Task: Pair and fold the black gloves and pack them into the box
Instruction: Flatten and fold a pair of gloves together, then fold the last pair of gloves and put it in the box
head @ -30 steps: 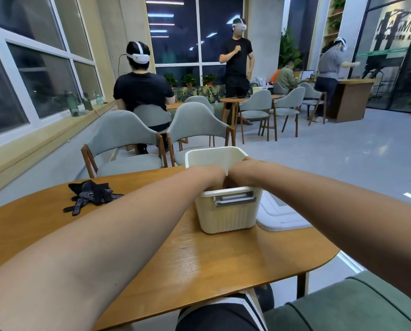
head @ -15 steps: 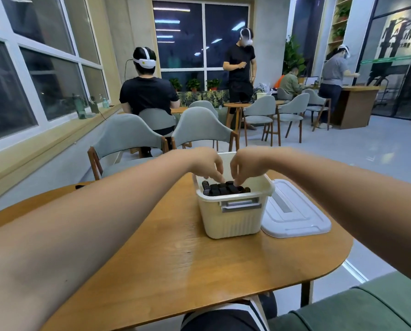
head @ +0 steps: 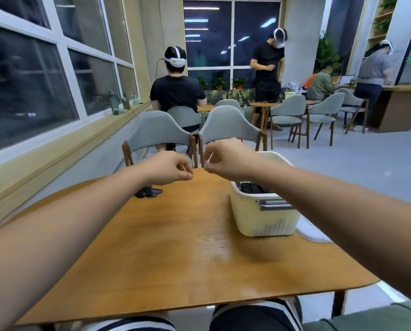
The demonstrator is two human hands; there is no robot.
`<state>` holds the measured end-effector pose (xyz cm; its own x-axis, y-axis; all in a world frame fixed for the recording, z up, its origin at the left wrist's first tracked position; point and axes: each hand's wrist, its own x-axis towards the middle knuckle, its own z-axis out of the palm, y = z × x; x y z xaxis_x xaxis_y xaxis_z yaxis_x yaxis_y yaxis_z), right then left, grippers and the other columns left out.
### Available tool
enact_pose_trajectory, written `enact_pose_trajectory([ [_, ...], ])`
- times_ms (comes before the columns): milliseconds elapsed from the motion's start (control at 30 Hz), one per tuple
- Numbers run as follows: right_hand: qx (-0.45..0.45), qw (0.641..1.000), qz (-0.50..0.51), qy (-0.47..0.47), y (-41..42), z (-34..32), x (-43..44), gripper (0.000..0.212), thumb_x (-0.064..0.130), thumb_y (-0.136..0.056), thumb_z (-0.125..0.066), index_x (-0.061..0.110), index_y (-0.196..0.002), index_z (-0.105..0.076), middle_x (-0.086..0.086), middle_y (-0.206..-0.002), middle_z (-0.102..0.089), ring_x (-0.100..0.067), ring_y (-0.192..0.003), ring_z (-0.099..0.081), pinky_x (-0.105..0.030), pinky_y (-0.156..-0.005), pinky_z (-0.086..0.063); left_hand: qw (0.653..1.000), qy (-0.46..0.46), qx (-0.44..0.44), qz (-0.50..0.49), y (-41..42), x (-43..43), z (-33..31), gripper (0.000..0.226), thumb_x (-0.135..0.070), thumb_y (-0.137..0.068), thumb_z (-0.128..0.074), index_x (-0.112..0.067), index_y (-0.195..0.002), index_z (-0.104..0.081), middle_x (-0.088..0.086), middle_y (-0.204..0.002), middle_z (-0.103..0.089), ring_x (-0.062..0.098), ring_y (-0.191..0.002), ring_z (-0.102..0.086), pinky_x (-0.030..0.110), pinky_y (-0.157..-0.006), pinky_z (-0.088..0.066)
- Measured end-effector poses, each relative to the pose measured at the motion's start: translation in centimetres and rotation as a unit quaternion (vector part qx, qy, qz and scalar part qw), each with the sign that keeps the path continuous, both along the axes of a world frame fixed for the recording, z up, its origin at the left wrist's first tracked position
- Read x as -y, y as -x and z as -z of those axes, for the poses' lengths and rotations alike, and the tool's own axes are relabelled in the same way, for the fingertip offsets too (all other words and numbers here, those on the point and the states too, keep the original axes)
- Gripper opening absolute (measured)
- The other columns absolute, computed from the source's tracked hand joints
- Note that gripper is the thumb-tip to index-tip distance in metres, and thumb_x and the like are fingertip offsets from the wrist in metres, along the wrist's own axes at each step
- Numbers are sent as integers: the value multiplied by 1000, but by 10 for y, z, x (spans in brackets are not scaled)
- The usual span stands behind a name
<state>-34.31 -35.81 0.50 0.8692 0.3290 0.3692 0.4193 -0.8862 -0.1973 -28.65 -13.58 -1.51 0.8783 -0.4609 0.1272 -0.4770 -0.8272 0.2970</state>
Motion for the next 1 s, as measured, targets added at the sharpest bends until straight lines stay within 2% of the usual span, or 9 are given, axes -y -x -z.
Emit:
enact_pose_trajectory([
  [100, -20, 999, -17, -23, 1, 22, -30, 32, 34, -99, -73, 23, -128, -71, 5, -113, -76, -16, -100, -71, -42, -88, -64, 999, 2, -20, -42, -5, -42, 32, 10, -45, -97, -75, -39, -106, -75, -14, -104, -75, 6, -97, -71, 36, -87, -62],
  [233, -49, 997, -30, -51, 7, 62, -57, 33, 34, -100, -69, 24, -131, -69, 2, -121, -75, -17, -110, -69, -43, -93, -63, 994, -17, -10, -103, -10, -91, 72, 17, -45, -92, -80, -37, -107, -75, -14, -103, -72, 4, -97, -67, 26, -78, -55],
  [333, -79, 995, -37, -48, 11, 97, -71, 32, 34, -100, -66, 24, -131, -70, 2, -124, -75, -20, -112, -70, -43, -94, -61, 987, -3, -11, -161, -14, -122, 99, 26, -39, -89, -84, -34, -112, -73, -13, -103, -71, 9, -98, -67, 31, -83, -56],
  [400, -102, 993, -38, -47, 13, 121, -79, 31, 35, -101, -64, 26, -131, -69, 3, -126, -74, -20, -115, -69, -40, -95, -60, 980, -10, 5, -198, -20, -140, 117, 31, -35, -88, -82, -30, -118, -73, -12, -104, -69, 12, -100, -66, 35, -86, -57],
  [500, -134, 988, -36, -61, 15, 151, -90, 33, 34, -103, -63, 25, -134, -68, -2, -130, -72, -25, -120, -64, -39, -99, -55, 969, -41, 41, -240, -28, -158, 133, 33, -31, -91, -74, -28, -123, -70, -8, -110, -62, 16, -103, -62, 32, -80, -50],
  [633, -119, 989, -36, -78, 16, 180, -96, 32, 40, -100, -62, 26, -129, -65, 1, -122, -66, -26, -114, -64, -43, -94, -56, 965, -7, 45, -257, -40, -171, 140, 42, -35, -93, -72, -30, -135, -66, -3, -122, -52, 21, -118, -57, 37, -94, -50],
  [767, -82, 992, -28, -94, 14, 198, -97, 27, 43, -100, -57, 26, -120, -65, 3, -110, -64, -25, -105, -62, -42, -87, -55, 963, -41, 8, -265, -53, -172, 147, 52, -47, -99, -66, -39, -149, -56, 3, -159, -44, 28, -145, -43, 48, -116, -42],
  [833, -65, 994, -27, -89, 15, 202, -98, 26, 44, -99, -53, 28, -116, -64, 4, -109, -65, -26, -104, -62, -41, -87, -54, 961, -48, -24, -272, -61, -171, 154, 51, -51, -104, -59, -40, -153, -53, 3, -168, -37, 33, -152, -36, 55, -122, -35],
  [1000, -65, 994, -20, -90, 18, 203, -97, 27, 46, -99, -49, 28, -113, -63, 5, -112, -66, -26, -105, -63, -41, -88, -56, 957, -46, -1, -288, -64, -161, 166, 45, -42, -110, -51, -25, -151, -59, 2, -157, -57, 30, -143, -52, 49, -117, -41],
])
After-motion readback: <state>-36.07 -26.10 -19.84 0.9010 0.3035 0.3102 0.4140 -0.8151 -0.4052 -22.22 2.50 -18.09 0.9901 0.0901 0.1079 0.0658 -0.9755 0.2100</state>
